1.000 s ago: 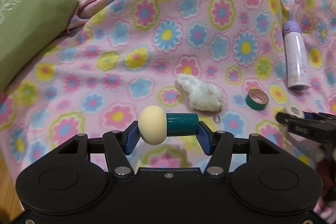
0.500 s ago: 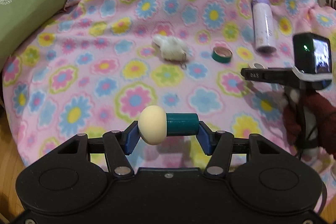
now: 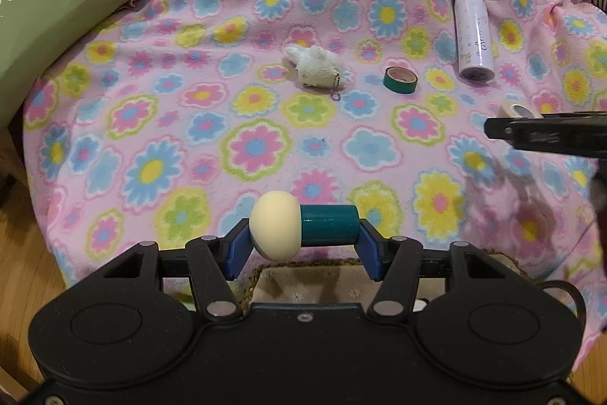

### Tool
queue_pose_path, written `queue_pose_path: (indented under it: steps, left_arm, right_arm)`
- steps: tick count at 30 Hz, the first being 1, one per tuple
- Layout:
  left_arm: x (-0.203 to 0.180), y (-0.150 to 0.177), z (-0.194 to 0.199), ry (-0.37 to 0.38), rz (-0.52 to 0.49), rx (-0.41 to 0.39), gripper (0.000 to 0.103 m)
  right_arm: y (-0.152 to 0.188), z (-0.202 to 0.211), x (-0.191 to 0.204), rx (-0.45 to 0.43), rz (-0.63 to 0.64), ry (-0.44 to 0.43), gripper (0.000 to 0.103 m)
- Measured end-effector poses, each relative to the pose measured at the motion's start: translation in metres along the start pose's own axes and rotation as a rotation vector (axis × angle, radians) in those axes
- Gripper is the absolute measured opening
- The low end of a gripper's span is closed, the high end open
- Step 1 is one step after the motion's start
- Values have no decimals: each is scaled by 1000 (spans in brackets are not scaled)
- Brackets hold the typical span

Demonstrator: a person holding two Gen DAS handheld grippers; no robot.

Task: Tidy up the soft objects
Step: 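Carry the sponge stick and beige tape roll over the woven basket with both tools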

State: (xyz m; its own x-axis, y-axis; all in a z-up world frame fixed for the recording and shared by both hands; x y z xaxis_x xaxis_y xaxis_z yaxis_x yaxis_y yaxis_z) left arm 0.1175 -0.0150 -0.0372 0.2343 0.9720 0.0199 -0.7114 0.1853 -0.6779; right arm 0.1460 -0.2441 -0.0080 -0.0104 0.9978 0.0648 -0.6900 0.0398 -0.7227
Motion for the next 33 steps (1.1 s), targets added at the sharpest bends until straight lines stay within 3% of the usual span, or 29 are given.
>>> queue_pose_path:
  steps: [5, 11, 15, 25, 33]
  left_arm:
    - [-7, 7, 17, 4, -16, -10, 55]
    - [-13, 19, 38, 3, -29, -19, 55]
    - [-16, 28, 48, 11, -31, -12, 55]
    - [-21, 55, 71, 62, -27, 15, 55]
    - [-25, 65, 64, 117, -25, 76, 55]
  right_arm:
    - [12, 51, 9, 1, -74, -77, 48]
    - [50, 98, 27, 32, -111, -133, 48]
    - [74, 119, 40, 31, -81, -99, 48]
    - [118, 153, 43, 71, -136, -142, 48]
    - [123, 155, 47, 96, -130, -144, 48]
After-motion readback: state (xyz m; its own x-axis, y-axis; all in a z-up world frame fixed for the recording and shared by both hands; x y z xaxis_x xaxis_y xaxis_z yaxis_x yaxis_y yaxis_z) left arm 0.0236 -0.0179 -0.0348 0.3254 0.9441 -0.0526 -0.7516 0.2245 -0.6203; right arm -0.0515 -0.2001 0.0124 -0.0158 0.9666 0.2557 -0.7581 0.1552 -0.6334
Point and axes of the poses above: each gripper's, at about its wrist camera, not at the fingertips, and z roughly against the way its jaws point, x to its left, y to its underside, the point moved 2 cm from there along -z, roughly the way its jaws point, and after that the axes turned 4 degrees about -z, right-handed, at the moved point
